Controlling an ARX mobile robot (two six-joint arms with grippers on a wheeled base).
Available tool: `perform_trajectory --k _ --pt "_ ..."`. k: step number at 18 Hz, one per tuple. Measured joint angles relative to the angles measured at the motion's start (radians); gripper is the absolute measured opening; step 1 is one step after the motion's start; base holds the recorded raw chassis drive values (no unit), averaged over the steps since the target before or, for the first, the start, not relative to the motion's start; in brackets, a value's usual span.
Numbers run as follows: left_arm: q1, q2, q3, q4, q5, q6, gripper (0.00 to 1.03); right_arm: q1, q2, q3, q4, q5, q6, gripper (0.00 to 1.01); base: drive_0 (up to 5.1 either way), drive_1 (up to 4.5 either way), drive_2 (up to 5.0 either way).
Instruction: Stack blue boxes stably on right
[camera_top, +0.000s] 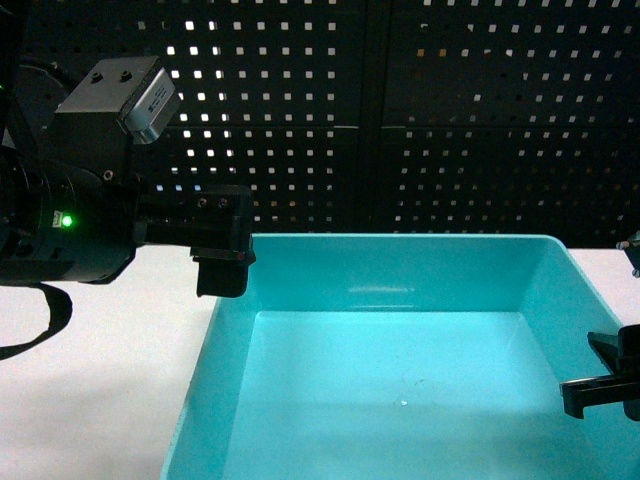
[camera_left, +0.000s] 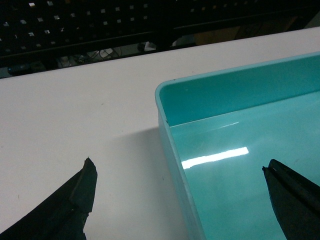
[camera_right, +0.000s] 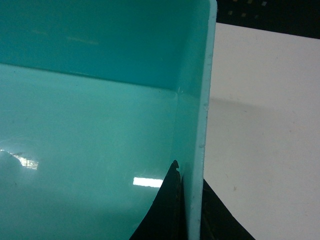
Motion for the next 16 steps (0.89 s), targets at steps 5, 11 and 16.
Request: perform_trajectory --k 5,11,16 --pt "0.000 0.000 0.000 0.000 0.000 0.000 0.98 0.019 -0.016 -0.034 0.018 0.016 0.018 0.02 0.0 0.00 0.0" --pt "0.000 0.000 0.000 0.000 0.000 0.000 0.98 0.020 -0.024 -0.081 0.063 0.015 0.026 0.02 0.0 0.00 0.0" --pt "0.000 0.000 0.000 0.000 0.000 0.000 0.98 -0.011 -0.041 -0.132 0.105 -0.022 0.023 0.02 0.0 0.00 0.0"
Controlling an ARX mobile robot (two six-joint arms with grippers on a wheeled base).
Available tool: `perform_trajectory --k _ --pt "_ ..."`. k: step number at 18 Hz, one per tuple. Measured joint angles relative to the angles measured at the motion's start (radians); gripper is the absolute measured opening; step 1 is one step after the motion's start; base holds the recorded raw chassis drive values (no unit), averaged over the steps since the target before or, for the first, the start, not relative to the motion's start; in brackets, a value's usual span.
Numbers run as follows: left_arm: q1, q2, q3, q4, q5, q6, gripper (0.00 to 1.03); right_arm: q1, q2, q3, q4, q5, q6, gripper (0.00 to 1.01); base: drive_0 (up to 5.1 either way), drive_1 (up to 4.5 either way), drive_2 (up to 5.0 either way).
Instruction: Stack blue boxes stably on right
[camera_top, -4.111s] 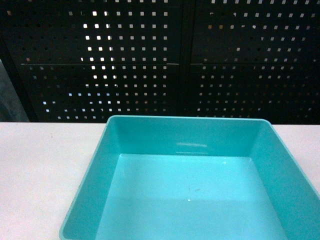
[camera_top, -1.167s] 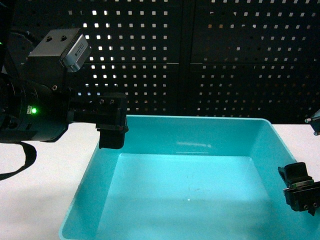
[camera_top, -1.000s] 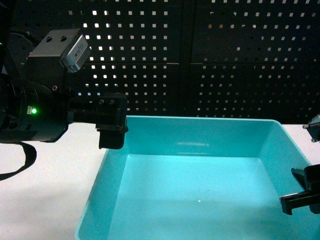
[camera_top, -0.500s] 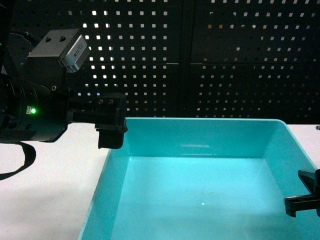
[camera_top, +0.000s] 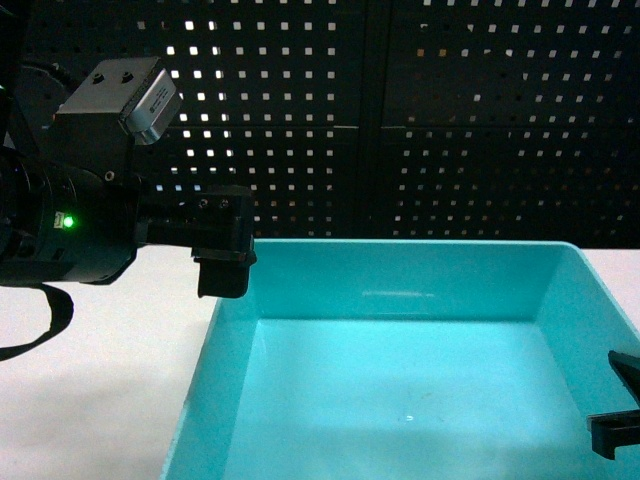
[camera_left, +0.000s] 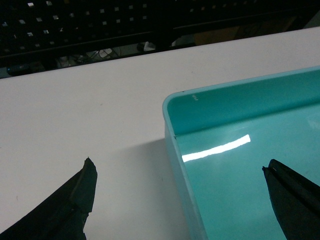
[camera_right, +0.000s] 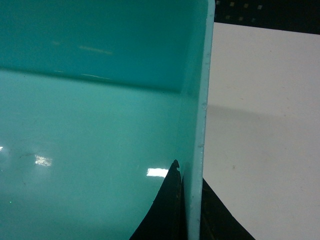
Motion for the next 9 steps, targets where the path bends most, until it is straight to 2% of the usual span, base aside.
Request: perform_trajectory --k 1,2,4,9 --pt "0.010 0.000 -0.011 0.040 -0.013 0.004 0.98 -0.013 -0.010 -0.024 0.011 -0.008 -0.002 0.02 0.0 0.00 0.0" --pt "0.020 0.000 -0.014 0.040 -0.001 0.019 0.98 -0.023 -0.010 -0.041 0.029 -0.008 -0.002 0.02 0.0 0.00 0.0" --pt "0.024 0.000 -0.028 0.007 -0.010 0.018 0.98 -0.029 0.003 -0.047 0.050 -0.013 -0.003 0.02 0.0 0.00 0.0" --pt "-0.066 0.000 -0.028 -0.070 -0.018 -0.026 0.98 0.011 0.023 -0.054 0.088 0.016 -0.015 0.02 0.0 0.00 0.0"
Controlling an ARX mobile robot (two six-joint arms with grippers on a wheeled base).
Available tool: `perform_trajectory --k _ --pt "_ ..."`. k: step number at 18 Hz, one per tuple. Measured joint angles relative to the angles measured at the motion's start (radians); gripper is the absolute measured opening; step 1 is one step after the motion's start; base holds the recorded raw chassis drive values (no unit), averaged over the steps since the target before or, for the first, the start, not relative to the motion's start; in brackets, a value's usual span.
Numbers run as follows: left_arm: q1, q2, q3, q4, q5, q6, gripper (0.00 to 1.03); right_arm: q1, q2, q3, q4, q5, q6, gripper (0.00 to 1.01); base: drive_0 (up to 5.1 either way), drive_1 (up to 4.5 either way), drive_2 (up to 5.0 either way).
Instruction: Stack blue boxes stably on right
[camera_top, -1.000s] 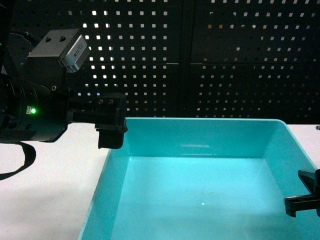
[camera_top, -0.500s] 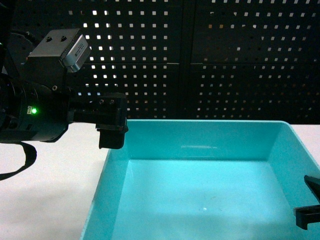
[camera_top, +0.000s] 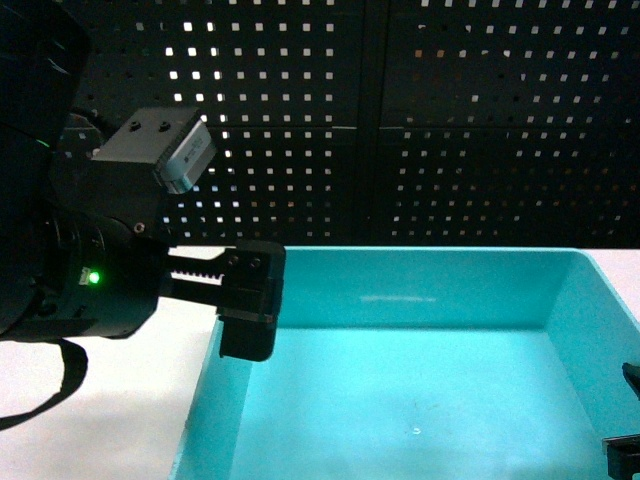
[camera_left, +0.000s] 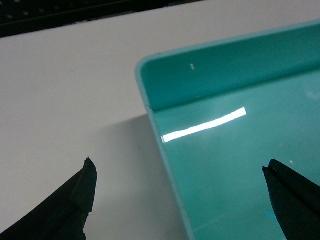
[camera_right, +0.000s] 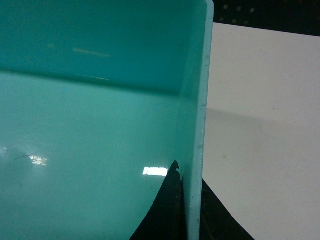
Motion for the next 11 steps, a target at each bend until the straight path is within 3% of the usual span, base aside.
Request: perform_trajectory --k 6,11 --pt "-0.009 0.053 -0.014 0.027 -0.043 -0.053 0.98 0.007 0.029 -0.009 0.048 0.003 -0.010 0.02 0.0 0.00 0.0" --pt "-0.007 0.074 -0.014 0.023 -0.039 -0.058 0.98 0.008 0.045 -0.009 0.070 -0.004 -0.018 0.02 0.0 0.00 0.0"
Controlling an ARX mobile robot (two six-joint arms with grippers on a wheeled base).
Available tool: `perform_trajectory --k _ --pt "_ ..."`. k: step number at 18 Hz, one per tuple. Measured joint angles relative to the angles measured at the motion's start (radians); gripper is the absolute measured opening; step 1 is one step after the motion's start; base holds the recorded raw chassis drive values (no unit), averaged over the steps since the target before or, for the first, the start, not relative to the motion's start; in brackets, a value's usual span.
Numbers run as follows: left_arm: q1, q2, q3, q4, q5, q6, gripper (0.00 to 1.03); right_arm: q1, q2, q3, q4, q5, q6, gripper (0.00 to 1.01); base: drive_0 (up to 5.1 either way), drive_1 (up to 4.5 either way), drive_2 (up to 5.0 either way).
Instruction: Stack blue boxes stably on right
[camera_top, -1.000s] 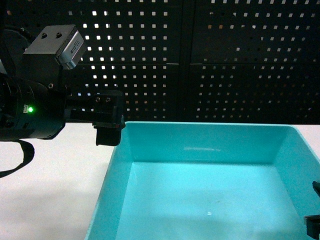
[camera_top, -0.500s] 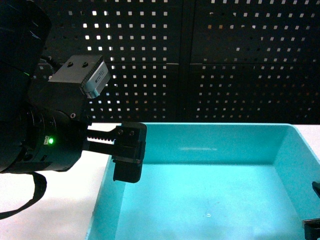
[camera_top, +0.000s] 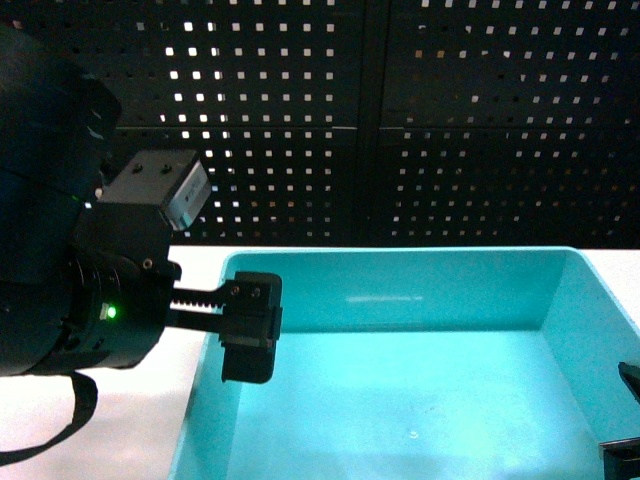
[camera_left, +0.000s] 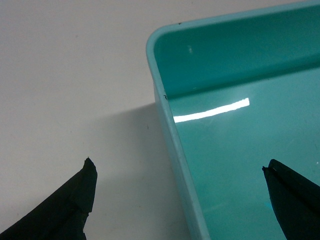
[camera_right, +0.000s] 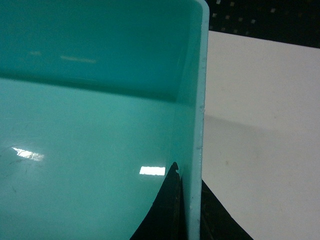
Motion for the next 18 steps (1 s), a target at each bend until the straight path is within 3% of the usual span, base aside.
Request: perform_trajectory --k 3,5,8,10,18 --pt "0.005 0.031 -0.003 0.014 -0.010 -0.017 0.98 0.002 0.051 0.000 0.077 -0.018 -0.027 0.02 0.0 0.00 0.0" --pt "-0.006 0.033 -0.006 -0.017 -0.015 -0.044 0.98 -0.029 0.099 0.000 0.151 -0.053 -0.043 0.02 0.0 0.00 0.0" --pt "-0.032 0.045 -0.015 -0.009 -0.031 -0.090 0.98 -0.092 0.154 0.000 0.233 -0.078 -0.035 0.02 0.0 0.00 0.0" --pt "-0.041 0.062 -0.018 0.006 -0.032 -0.105 0.98 -0.095 0.163 0.001 0.244 -0.082 -0.035 0.02 0.0 0.00 0.0" --pt "-0.072 0.068 0.067 -0.034 -0.047 -0.095 0.26 -0.087 0.165 0.011 0.230 -0.050 -0.044 0.03 0.0 0.00 0.0"
